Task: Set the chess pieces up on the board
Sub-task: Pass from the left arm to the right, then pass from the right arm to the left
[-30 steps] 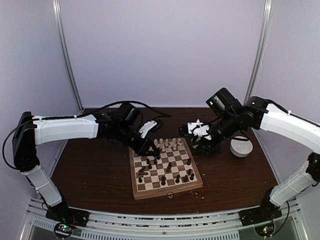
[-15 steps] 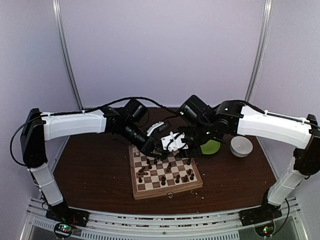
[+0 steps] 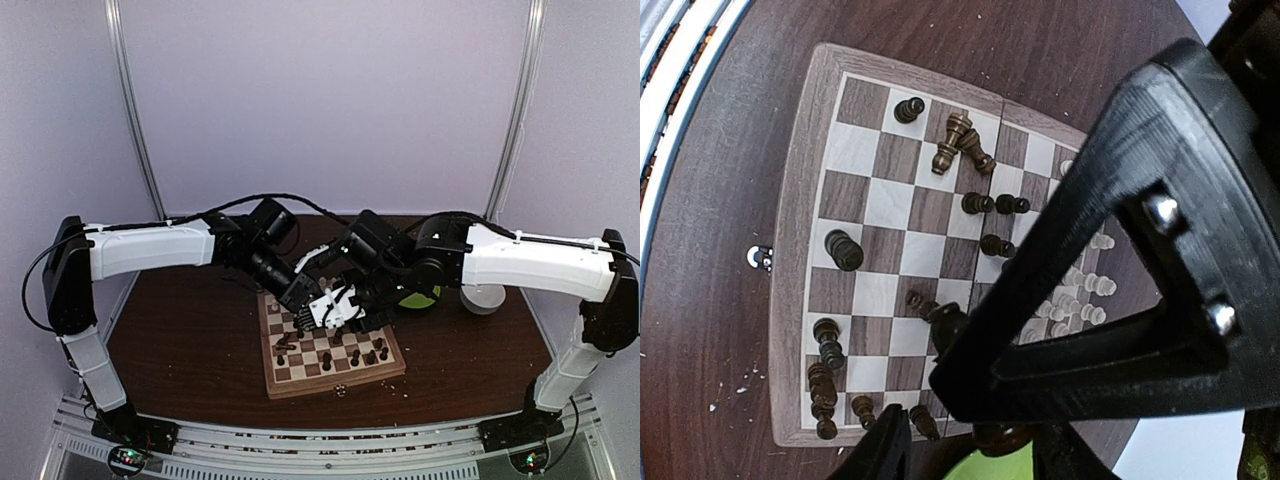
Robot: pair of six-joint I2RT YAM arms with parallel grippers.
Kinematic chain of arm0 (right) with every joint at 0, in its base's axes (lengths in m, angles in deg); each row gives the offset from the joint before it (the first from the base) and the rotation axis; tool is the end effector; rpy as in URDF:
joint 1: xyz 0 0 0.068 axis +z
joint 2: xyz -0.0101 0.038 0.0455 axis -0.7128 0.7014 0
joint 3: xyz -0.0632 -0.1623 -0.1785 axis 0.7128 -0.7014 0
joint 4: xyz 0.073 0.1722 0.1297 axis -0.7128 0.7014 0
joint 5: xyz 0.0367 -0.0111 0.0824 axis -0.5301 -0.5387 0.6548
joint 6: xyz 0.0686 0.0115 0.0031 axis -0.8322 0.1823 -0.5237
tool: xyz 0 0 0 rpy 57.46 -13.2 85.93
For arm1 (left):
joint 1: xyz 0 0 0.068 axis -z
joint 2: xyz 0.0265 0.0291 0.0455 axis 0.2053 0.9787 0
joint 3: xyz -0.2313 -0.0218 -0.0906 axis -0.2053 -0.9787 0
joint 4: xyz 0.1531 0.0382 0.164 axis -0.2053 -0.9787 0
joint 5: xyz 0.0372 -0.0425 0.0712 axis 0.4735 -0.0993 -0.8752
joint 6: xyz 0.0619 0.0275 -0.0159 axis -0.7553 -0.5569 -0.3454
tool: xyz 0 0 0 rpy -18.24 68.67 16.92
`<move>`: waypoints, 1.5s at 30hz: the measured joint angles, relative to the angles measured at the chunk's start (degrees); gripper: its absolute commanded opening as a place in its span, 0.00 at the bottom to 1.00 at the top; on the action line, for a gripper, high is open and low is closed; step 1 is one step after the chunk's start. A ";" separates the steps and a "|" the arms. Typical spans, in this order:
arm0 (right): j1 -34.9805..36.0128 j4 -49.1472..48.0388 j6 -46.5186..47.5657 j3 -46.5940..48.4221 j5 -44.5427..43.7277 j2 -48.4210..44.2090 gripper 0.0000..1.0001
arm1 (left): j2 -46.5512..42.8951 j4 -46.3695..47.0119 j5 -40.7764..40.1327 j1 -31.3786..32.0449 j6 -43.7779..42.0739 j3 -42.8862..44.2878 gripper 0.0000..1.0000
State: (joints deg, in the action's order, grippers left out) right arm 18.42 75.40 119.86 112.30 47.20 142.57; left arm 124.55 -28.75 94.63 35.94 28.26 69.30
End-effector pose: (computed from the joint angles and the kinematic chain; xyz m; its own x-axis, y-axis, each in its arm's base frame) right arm 0.1427 0.2932 0.2678 0.5151 -0.7886 -0.3357 -0.8268 -0.3541 -0.4370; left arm 0.2029 -0.2884 0.2341 -0.7214 0.5636 -0.4023 0.6127 0.2489 -0.7501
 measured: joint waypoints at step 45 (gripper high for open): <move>-26.64 -11.17 -34.69 -13.94 53.24 -10.75 0.06 | -15.72 40.13 -30.86 10.21 -8.13 -16.20 0.40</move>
State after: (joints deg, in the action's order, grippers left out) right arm -8.23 64.23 85.17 98.36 100.44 131.82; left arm 108.83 11.38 63.77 46.15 20.13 53.10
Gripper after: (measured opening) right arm 0.158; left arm 0.407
